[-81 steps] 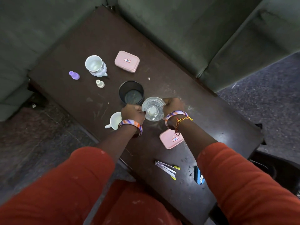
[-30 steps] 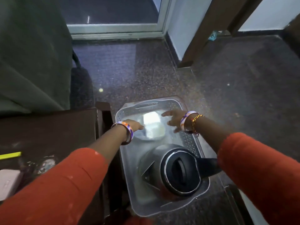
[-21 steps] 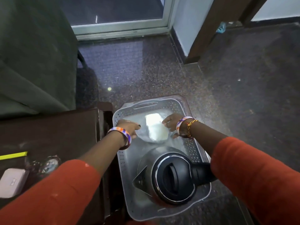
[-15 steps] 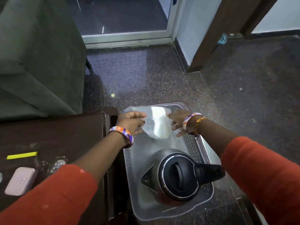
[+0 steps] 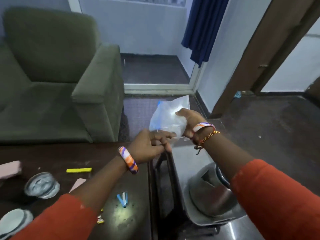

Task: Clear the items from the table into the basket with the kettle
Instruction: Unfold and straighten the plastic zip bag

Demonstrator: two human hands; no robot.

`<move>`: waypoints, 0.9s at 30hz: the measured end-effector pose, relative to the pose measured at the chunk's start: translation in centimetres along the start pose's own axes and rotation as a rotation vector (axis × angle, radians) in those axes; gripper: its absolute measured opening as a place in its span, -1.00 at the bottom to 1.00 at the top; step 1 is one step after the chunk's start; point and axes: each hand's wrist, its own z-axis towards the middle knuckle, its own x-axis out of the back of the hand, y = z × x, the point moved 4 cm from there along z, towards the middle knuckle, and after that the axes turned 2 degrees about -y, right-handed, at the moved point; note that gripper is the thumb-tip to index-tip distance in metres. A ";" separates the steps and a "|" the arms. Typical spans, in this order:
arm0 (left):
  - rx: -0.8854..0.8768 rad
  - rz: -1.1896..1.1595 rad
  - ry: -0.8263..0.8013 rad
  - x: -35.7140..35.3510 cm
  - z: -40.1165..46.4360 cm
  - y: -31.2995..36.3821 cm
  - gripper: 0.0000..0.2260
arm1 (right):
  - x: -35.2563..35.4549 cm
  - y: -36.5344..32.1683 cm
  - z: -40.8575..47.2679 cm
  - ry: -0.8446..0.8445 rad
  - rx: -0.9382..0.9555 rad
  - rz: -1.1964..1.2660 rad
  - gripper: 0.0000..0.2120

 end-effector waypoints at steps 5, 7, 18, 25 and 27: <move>0.236 -0.734 0.230 7.1 -8.7 -1.9 -0.81 | -9.0 2.8 -5.6 -0.052 0.082 -0.059 -0.87; 0.288 -0.940 0.287 9.8 -11.8 -2.5 -0.77 | -12.7 4.2 -7.7 -0.112 0.107 -0.094 -0.90; 0.319 -0.301 0.517 19.4 -23.7 -0.3 -0.82 | -25.9 5.9 -20.4 0.001 0.937 -1.000 -0.47; 0.281 0.224 0.529 22.9 -25.5 3.6 -0.90 | -30.4 6.5 -25.1 -0.158 1.340 -1.746 -0.66; 0.268 0.254 0.590 23.2 -26.5 3.4 -0.86 | -29.9 7.4 -25.4 -0.220 1.141 -1.886 -0.74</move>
